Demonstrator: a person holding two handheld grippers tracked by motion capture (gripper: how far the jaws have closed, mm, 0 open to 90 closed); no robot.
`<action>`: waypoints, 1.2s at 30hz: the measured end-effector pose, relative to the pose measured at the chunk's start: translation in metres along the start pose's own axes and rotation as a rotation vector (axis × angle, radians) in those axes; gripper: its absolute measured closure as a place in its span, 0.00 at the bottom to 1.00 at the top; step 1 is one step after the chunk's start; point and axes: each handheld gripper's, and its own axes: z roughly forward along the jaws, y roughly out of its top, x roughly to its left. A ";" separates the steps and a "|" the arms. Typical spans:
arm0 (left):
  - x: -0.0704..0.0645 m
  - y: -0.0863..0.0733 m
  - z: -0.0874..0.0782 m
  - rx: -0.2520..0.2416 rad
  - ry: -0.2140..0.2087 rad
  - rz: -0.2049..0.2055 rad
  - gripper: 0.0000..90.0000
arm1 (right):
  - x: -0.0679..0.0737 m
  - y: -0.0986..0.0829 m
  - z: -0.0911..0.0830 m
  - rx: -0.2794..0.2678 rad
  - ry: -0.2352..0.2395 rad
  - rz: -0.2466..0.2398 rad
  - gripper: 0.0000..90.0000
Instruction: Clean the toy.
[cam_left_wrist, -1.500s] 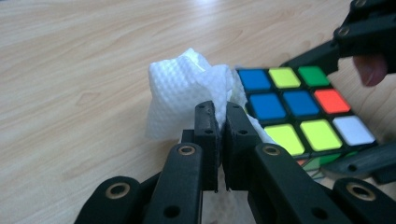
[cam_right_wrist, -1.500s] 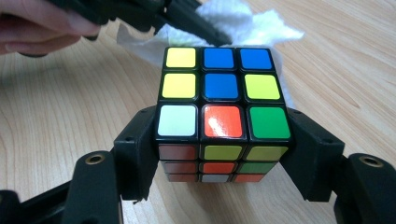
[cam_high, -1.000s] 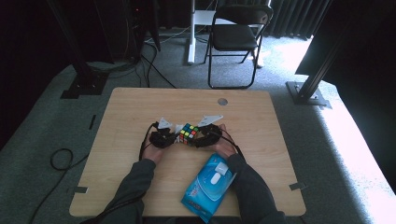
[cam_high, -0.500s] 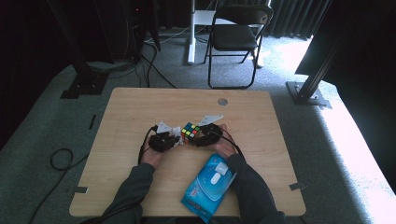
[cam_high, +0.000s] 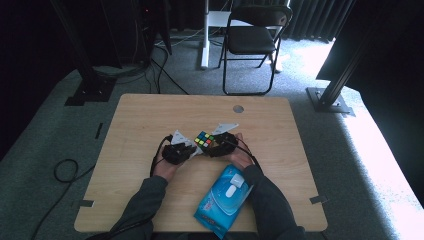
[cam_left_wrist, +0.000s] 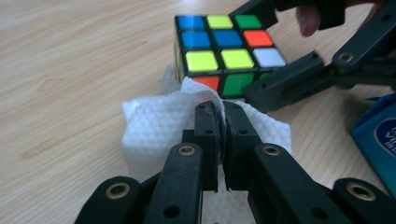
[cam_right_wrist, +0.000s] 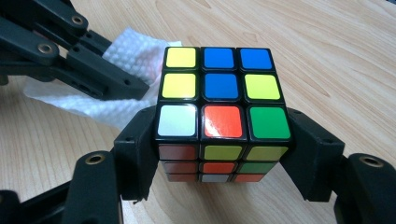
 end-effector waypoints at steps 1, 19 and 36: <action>0.000 0.001 -0.001 -0.001 -0.001 0.000 0.95 | 0.000 0.000 0.000 0.000 0.001 0.000 0.38; -0.009 0.004 0.002 -0.002 -0.018 0.035 0.95 | 0.000 0.000 0.000 0.002 -0.016 0.004 0.38; -0.022 0.000 0.016 0.047 -0.033 0.083 0.95 | -0.002 0.001 -0.001 -0.010 -0.027 0.025 0.38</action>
